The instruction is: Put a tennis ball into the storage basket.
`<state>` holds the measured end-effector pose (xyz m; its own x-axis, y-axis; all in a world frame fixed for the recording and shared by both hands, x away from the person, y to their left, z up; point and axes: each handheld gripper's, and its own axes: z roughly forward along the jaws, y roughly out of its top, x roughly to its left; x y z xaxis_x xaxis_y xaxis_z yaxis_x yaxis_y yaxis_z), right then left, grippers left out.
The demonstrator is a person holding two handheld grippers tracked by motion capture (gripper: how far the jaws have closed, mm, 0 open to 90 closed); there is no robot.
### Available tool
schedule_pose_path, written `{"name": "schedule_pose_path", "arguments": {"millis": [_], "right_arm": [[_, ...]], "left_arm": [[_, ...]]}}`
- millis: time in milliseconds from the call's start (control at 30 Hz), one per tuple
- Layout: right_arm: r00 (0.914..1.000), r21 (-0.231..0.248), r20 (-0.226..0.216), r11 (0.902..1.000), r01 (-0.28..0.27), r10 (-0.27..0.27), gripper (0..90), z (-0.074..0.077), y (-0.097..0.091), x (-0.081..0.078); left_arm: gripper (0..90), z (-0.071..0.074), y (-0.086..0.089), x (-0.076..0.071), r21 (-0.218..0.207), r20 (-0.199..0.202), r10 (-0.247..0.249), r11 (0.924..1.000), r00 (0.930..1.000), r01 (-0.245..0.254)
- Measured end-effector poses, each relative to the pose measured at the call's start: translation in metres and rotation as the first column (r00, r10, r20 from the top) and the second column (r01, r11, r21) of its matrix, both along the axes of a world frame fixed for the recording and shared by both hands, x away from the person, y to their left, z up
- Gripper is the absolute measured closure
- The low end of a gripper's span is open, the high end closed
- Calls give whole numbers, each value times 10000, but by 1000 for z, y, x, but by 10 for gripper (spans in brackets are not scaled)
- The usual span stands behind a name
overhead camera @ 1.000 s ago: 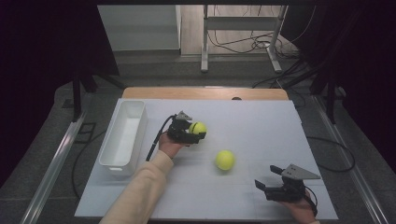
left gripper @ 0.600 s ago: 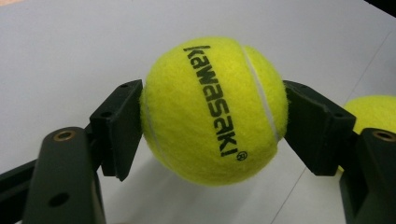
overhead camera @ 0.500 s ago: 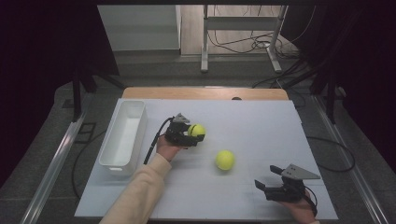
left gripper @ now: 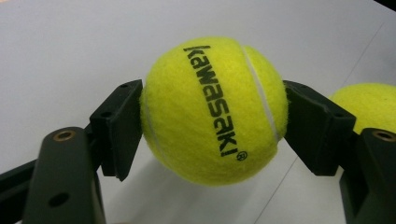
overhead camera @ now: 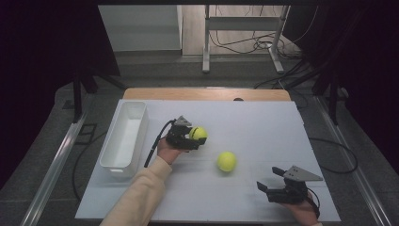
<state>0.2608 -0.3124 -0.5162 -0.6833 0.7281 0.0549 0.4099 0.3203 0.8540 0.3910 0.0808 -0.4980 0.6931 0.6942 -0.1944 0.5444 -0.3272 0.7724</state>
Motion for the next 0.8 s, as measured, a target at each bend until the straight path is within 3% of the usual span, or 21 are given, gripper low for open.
{"name": "schedule_pose_path", "arguments": {"millis": [800], "right_arm": [[10000,-23,76,10000,-28,28,135,1,0,0]], "left_arm": [[262,15,10,-14,-396,195,74,9992,9998,-66]]}}
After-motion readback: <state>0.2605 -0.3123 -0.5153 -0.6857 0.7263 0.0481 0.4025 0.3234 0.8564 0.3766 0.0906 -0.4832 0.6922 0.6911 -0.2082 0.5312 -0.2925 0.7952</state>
